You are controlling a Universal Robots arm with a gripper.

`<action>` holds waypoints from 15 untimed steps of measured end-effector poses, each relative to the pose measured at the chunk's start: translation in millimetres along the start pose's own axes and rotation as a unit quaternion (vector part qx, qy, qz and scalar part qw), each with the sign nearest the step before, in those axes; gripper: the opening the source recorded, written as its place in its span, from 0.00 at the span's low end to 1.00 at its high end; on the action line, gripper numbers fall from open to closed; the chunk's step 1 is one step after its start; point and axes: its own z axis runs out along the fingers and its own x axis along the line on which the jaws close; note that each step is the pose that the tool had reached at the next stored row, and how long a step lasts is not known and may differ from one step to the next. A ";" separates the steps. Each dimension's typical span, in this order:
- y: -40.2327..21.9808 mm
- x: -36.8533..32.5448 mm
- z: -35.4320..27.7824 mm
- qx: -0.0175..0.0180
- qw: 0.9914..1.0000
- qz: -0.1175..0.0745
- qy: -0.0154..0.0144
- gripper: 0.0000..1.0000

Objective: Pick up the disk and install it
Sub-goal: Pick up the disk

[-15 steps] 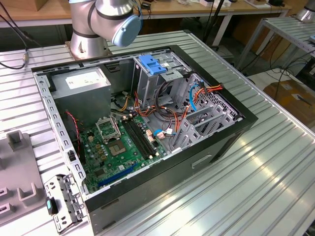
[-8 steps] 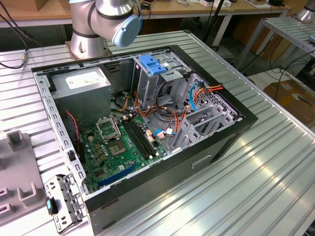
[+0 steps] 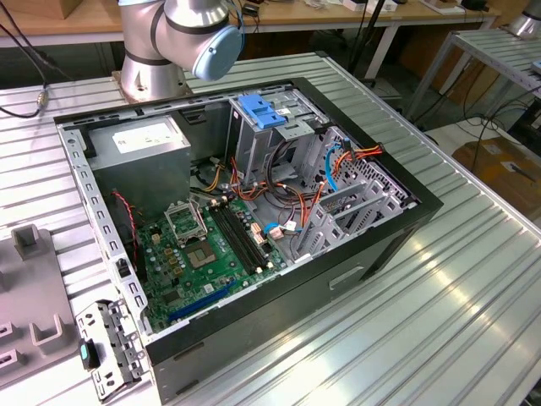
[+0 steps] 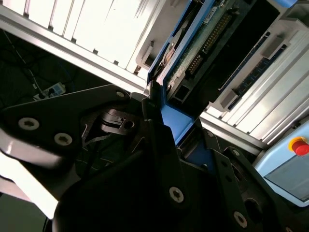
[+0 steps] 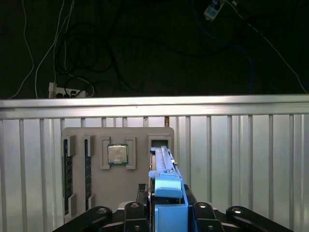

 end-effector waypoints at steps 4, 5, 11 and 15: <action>0.0 0.0 -1.6 0.000 1.000 0.000 0.000 0.37; 0.0 0.0 -2.0 0.000 1.000 0.000 0.000 0.37; 0.0 0.1 -4.2 0.000 1.000 0.000 0.000 0.37; -0.1 0.1 -6.1 0.000 1.000 0.000 0.000 0.37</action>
